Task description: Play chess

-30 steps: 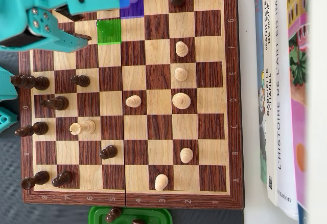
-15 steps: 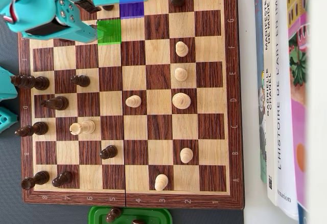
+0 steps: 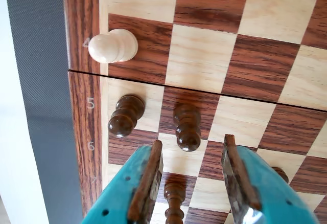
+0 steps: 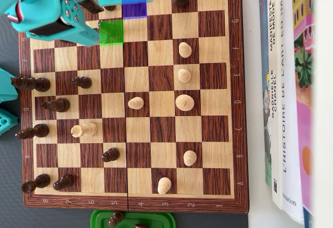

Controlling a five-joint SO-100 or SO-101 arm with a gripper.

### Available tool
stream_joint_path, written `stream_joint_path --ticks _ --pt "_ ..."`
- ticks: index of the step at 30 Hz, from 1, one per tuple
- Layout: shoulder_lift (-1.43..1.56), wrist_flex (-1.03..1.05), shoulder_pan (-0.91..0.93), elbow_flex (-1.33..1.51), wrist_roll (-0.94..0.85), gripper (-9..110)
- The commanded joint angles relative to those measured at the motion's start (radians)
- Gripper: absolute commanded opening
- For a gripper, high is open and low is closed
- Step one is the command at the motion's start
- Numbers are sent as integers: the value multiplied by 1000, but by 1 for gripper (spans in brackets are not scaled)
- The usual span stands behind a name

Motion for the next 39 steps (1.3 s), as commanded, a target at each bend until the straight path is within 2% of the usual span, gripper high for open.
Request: stream_joint_path --ticks 1,39 --pt "-20 -12 2 -48 9 17" --pt "-64 -69 31 34 9 17"
